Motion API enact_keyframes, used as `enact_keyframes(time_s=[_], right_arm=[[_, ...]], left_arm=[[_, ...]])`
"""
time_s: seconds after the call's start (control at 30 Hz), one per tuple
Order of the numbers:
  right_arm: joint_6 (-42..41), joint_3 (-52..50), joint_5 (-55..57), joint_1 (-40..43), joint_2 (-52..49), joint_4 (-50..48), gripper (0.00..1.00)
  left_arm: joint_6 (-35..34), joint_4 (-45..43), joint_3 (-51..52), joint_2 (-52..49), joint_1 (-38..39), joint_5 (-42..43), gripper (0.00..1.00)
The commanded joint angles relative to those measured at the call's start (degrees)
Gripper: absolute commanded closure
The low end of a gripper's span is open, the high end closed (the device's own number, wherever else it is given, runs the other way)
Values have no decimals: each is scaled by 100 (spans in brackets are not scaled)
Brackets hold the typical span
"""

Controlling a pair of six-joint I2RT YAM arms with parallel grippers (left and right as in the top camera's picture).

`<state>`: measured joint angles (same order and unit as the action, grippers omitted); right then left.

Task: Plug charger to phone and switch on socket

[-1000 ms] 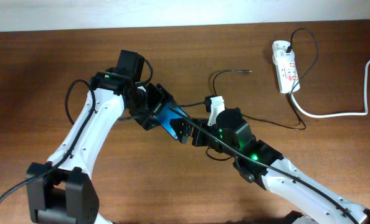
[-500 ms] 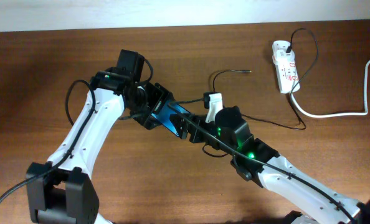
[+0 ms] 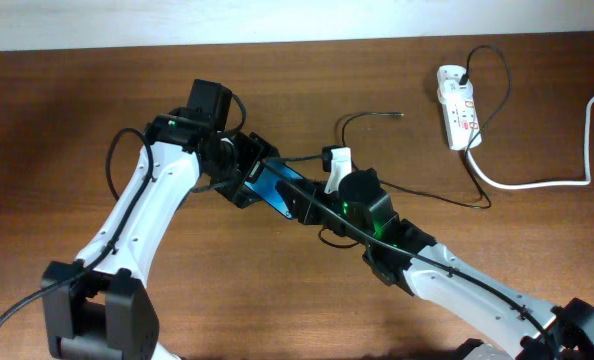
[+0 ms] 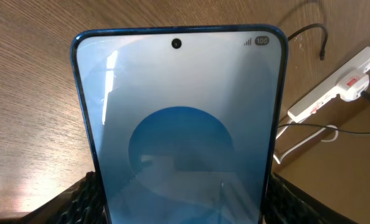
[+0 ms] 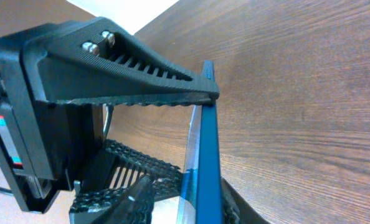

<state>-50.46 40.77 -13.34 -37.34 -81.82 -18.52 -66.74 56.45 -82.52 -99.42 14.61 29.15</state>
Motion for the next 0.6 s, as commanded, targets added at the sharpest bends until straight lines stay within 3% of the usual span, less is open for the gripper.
enact_keyframes(time_s=[0.0, 0.13, 0.3, 0.57], right_arm=[[42, 76, 9, -179, -9, -57, 71], [42, 76, 52, -238, -9, -61, 72], [39, 76, 48, -240, -9, -59, 82], [42, 76, -105, -240, -9, -31, 89]], left_arm=[[-55, -11, -131, 162, 0, 149, 53], [-55, -11, -131, 162, 2, 151, 53], [-52, -9, -131, 162, 2, 149, 53], [188, 0, -131, 162, 2, -55, 53]])
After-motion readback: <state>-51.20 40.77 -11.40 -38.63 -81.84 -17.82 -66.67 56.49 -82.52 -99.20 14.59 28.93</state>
